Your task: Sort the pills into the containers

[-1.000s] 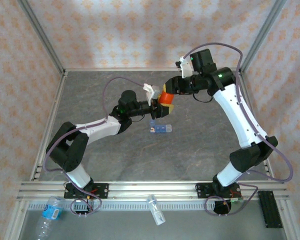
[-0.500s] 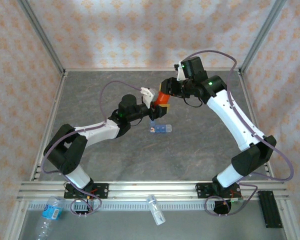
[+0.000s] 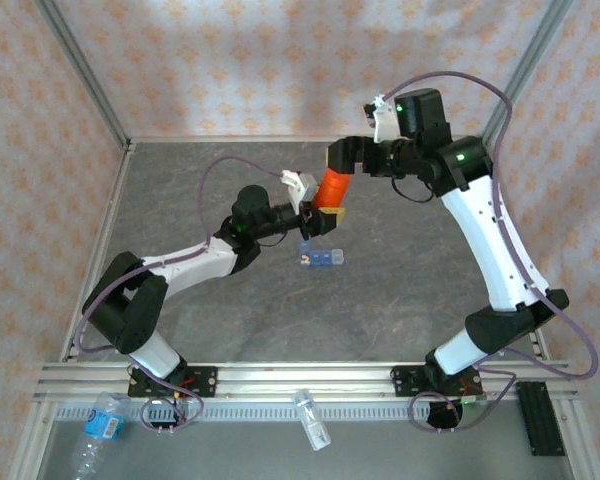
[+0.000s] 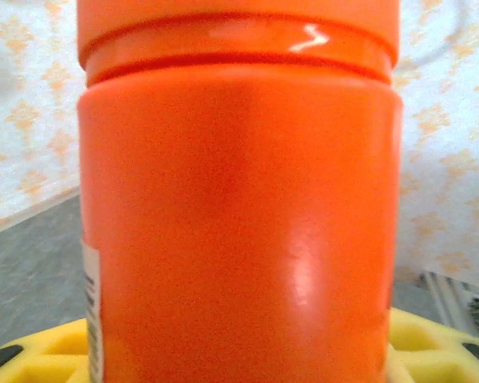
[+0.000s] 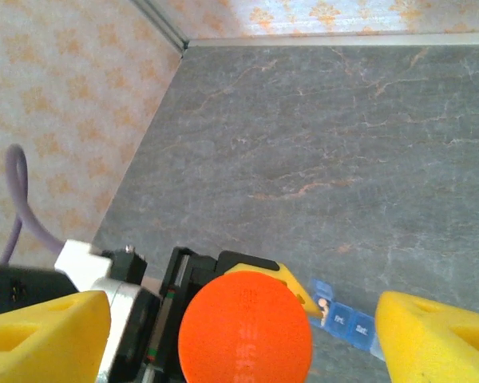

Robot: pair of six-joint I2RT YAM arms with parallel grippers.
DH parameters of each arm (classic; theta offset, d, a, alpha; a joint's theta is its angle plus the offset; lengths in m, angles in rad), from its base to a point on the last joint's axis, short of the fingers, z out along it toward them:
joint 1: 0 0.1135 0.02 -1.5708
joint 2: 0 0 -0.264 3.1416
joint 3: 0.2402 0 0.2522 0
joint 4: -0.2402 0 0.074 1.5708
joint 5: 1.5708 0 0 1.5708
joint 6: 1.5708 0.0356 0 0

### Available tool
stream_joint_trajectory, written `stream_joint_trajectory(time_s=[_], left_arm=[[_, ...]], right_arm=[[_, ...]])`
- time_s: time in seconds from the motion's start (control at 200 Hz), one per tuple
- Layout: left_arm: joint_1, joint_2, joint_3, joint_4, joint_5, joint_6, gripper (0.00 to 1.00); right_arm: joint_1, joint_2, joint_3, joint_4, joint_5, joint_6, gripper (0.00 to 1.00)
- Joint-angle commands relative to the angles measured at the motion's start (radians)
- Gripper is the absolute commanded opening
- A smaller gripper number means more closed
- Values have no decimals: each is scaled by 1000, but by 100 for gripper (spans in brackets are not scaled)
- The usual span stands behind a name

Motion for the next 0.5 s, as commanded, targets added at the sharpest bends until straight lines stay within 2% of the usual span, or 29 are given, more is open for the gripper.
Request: stream_joint_trajectory(time_s=[0.0, 0.24, 0.49], left_arm=[[2, 7, 68, 41, 131, -62, 0], [3, 32, 89, 33, 174, -91, 0], [3, 31, 88, 28, 175, -87, 0]], right_arm=[[-4, 4, 60, -140, -76, -159, 85], [-6, 54, 109, -230, -79, -237, 84], [-10, 58, 84, -209, -82, -227, 74]])
